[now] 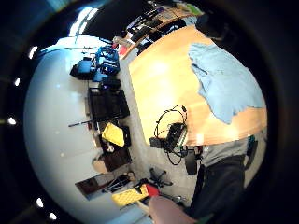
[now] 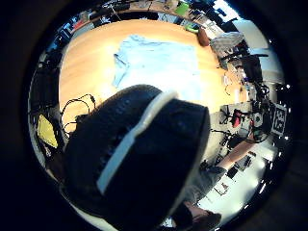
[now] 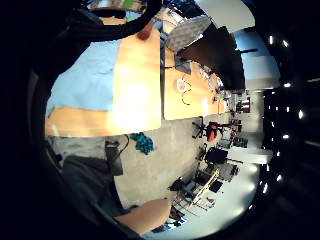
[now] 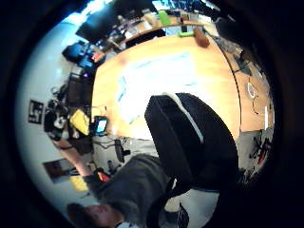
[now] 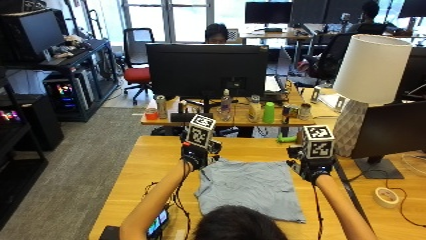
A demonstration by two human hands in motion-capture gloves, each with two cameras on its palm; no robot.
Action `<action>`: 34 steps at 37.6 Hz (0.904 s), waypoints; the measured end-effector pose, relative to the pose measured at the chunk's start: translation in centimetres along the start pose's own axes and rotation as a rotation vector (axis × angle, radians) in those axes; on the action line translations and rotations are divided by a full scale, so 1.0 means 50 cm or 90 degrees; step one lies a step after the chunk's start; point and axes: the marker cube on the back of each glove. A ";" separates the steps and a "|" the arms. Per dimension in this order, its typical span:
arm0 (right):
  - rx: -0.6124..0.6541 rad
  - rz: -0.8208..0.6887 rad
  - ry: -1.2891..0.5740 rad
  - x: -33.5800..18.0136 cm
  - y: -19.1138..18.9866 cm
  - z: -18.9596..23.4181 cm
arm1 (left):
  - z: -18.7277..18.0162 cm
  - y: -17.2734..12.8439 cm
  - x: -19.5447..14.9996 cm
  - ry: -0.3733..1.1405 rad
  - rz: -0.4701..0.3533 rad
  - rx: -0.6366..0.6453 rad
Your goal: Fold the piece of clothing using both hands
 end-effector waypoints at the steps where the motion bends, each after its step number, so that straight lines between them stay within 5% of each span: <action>1: -0.001 0.000 0.000 -0.001 0.000 0.000 | 0.001 -0.001 0.000 0.004 0.003 0.000; 8: -0.006 -0.001 0.008 -0.008 -0.001 -0.005 | 0.007 -0.001 0.014 0.097 0.061 -0.020; 18: -0.070 -0.057 -0.019 -0.028 -0.007 0.029 | 0.041 -0.004 0.020 0.089 0.072 0.026; 34: -0.229 -0.142 0.019 -0.060 -0.031 0.291 | 0.333 -0.035 0.130 -0.010 0.158 -0.128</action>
